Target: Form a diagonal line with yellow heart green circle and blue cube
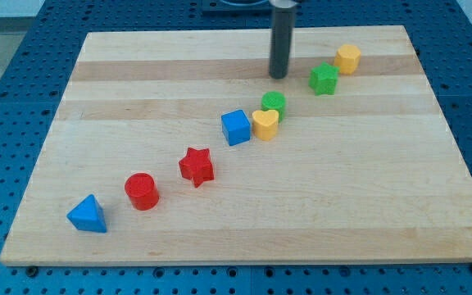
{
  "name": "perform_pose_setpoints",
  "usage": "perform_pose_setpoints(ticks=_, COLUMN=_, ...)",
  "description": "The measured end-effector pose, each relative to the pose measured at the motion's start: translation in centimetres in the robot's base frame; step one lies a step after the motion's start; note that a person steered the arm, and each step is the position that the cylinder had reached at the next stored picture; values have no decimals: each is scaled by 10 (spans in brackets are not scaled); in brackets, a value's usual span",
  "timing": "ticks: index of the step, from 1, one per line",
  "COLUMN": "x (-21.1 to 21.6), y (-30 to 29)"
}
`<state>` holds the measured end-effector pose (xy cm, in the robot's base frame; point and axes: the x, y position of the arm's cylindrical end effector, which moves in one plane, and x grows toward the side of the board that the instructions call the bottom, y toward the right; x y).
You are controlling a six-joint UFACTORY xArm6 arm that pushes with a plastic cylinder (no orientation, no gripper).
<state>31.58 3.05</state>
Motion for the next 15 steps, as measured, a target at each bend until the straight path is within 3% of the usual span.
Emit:
perform_pose_setpoints(ticks=2, x=52, y=-73)
perform_pose_setpoints(ticks=4, x=60, y=-75)
perform_pose_setpoints(ticks=5, x=87, y=-68)
perform_pose_setpoints(ticks=9, x=126, y=-68)
perform_pose_setpoints(ticks=10, x=116, y=-68)
perform_pose_setpoints(ticks=11, x=77, y=-62)
perform_pose_setpoints(ticks=15, x=76, y=13)
